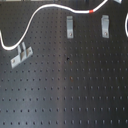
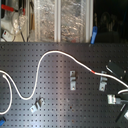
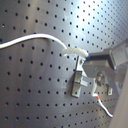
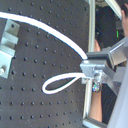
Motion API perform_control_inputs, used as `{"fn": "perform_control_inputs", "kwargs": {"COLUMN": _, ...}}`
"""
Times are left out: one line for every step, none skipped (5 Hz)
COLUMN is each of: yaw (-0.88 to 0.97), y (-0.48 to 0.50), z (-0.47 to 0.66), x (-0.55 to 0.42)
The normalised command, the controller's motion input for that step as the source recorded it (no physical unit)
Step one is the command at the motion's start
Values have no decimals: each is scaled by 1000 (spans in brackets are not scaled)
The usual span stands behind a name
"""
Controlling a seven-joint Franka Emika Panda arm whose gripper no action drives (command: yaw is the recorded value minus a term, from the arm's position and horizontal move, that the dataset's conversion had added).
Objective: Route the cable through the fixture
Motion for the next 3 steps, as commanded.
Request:
{"fn": "perform_control_inputs", "kwargs": {"yaw": 0, "y": 34, "z": 1, "x": 26}}
{"fn": "perform_control_inputs", "kwargs": {"yaw": -129, "y": -1, "z": 95, "x": -138}}
{"fn": "perform_control_inputs", "kwargs": {"yaw": -134, "y": 102, "z": 118, "x": -473}}
